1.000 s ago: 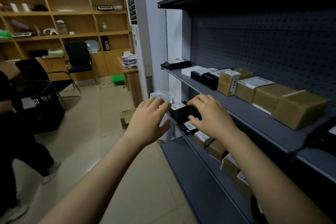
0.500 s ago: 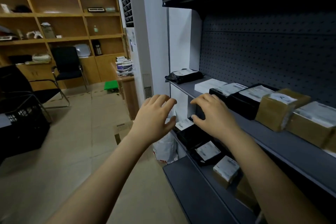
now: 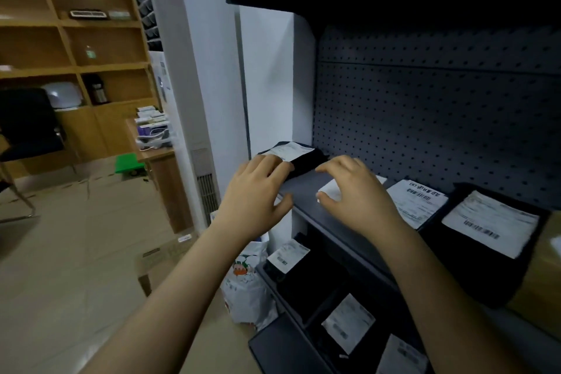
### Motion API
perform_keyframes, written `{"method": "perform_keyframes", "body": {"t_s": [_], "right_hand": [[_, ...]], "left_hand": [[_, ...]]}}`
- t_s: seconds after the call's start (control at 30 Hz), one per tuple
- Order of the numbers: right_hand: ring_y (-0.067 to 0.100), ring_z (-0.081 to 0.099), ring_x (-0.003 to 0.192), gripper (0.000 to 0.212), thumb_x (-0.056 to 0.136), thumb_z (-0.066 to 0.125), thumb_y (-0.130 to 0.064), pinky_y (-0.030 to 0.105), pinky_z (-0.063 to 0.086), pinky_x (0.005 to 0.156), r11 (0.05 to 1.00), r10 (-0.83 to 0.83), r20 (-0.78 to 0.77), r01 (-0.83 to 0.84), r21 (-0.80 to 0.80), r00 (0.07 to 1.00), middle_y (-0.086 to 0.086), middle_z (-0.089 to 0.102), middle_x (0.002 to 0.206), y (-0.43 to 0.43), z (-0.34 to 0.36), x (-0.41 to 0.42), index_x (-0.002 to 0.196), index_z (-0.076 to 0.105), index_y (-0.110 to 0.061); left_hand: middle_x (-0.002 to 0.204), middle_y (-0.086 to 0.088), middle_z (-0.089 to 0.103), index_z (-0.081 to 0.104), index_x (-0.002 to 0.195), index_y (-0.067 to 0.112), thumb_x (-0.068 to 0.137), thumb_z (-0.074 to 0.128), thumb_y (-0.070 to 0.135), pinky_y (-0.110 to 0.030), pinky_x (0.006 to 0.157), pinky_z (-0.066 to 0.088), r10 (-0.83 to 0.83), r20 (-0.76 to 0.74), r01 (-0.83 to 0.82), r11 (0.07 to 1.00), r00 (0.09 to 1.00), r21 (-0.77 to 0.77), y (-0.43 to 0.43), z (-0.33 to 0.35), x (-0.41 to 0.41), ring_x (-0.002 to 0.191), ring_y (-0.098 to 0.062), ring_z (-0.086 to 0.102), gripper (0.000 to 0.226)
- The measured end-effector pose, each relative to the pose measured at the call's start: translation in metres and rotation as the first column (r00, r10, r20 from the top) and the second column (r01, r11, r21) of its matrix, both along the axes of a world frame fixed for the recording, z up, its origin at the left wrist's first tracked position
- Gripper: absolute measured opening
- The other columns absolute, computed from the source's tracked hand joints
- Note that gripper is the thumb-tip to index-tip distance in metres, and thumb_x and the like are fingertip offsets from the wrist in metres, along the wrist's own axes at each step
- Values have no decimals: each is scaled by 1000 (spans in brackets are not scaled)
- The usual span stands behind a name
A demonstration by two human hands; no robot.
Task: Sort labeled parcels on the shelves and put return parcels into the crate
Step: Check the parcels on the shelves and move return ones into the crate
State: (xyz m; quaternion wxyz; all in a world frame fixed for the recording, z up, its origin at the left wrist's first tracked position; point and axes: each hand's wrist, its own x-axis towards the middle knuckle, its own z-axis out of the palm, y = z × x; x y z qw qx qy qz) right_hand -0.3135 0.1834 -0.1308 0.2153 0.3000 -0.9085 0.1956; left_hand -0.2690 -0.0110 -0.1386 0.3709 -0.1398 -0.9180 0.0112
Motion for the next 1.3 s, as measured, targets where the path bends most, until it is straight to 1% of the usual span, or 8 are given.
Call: {"method": "perform_keyframes", "body": {"t_s": [0.33,0.47,0.6,0.77,0.9,1.03,1.17,1.3], "right_hand": [[15,41,118,41,90,63,-31,26,33,98,910,-413,64,414,-13,909,-7,50,127,-6,-28,-72,129,54,-24],[16,42,119,41,88,64,-32,27,33,99,811,-579,116,585,-24,807,-5,51,125,-9,-41,-74,127,56,-22],[18,43,116,42,87,63,-39,30,35,97,711,-697,115,703,-13,708,-4,55,119,-16,-55,-64,124,58,-20],[15,38,119,51,85,62,-50,28,31,100,631,-772,151,773,70,617,-7,54,124,-23,-65,-52,129,54,-25],[14,34,127,58,84,63,-51,25,21,106,627,-779,156,759,177,607,-8,48,138,-26,-65,-51,136,50,-27],[15,25,135,64,85,61,-52,27,15,112,617,-786,141,750,237,602,-6,40,147,-26,-66,-54,141,46,-23],[16,21,138,69,86,58,-57,29,15,115,606,-793,137,748,271,593,-3,36,148,-27,-66,-58,140,46,-16],[16,22,137,63,87,54,-59,28,15,115,648,-757,124,713,268,642,-5,41,144,-32,-73,-65,134,53,-18]], "left_hand": [[99,-9,60,62,105,9,79,52,32,-43,76,48,-374,116,377,926,920,-6,-14,-23,-158,91,-31,56,36],[87,-13,57,57,96,6,78,53,30,-41,64,48,-574,89,576,817,814,4,-9,-33,-200,75,-33,54,30],[92,-8,59,53,105,13,84,49,38,-36,65,47,-706,154,712,702,692,21,-7,-46,-221,77,-29,55,32],[104,-4,62,62,116,13,92,41,49,-41,77,50,-739,326,756,647,589,102,-6,-65,-233,90,-27,59,48],[123,0,59,59,127,18,89,32,63,-38,90,46,-714,433,750,651,551,119,-3,-78,-234,109,-23,56,65],[136,4,51,54,135,21,91,41,63,-35,100,39,-707,445,718,672,549,182,-4,-87,-235,122,-19,49,62],[142,7,48,51,138,23,83,25,71,-36,105,39,-696,476,688,688,537,231,-16,-87,-241,127,-17,46,77],[146,7,42,47,141,21,93,49,57,-29,106,39,-703,481,641,697,524,321,-26,-90,-243,131,-14,42,60]]}}
